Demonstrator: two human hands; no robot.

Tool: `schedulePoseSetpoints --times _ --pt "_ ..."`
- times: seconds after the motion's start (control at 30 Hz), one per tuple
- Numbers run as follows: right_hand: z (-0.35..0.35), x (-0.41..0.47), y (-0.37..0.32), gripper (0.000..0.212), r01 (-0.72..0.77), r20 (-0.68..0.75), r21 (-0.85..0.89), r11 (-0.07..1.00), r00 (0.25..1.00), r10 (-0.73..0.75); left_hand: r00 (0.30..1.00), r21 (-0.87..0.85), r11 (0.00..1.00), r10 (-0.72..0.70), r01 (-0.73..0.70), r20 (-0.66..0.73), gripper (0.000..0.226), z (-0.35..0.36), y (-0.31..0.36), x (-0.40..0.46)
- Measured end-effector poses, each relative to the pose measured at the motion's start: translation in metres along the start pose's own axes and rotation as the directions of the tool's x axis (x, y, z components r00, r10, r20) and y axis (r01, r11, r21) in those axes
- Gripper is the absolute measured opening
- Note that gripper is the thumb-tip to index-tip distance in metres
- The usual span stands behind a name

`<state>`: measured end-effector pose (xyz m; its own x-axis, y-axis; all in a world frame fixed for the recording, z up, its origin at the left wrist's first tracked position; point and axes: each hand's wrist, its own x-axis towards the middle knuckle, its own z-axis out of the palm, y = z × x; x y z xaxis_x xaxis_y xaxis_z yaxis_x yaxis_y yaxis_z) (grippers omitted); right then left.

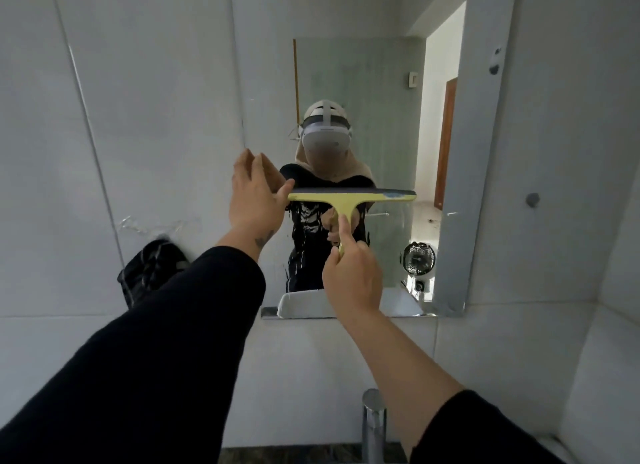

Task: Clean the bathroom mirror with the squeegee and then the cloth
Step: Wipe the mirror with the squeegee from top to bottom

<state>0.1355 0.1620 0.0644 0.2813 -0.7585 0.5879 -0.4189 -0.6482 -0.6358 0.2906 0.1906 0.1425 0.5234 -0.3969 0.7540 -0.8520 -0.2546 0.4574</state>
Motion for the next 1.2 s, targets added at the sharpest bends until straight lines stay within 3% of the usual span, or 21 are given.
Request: schedulePoseSetpoints --times 0.33,0.5,0.73,0.87,1.2 --pt "-0.004 -0.001 0.018 0.064 0.206 0.143 -0.334 0.92 0.976 -0.167 0.999 0.124 0.992 0.018 -0.013 -0.039 0.082 0.012 -0.001 -0.008" --pt "-0.023 0.008 0.035 0.065 0.255 0.127 -0.428 0.867 0.967 -0.221 0.999 0.165 0.986 -0.018 0.022 -0.027 0.087 0.02 0.004 -0.025" --pt "-0.055 0.017 0.062 0.073 0.204 0.117 -0.479 0.854 0.979 -0.168 0.997 0.163 0.985 -0.067 0.059 0.039 0.094 0.042 0.002 -0.051" --pt "-0.07 0.02 0.084 0.068 0.156 0.056 -0.477 0.865 0.988 -0.147 0.998 0.162 0.985 -0.06 0.054 0.034 0.098 0.046 0.0 -0.05" --pt "-0.088 0.01 0.122 0.055 -0.054 0.02 -0.348 0.936 0.998 0.065 0.999 0.099 0.994 -0.04 0.039 0.006 0.101 0.052 -0.003 -0.05"
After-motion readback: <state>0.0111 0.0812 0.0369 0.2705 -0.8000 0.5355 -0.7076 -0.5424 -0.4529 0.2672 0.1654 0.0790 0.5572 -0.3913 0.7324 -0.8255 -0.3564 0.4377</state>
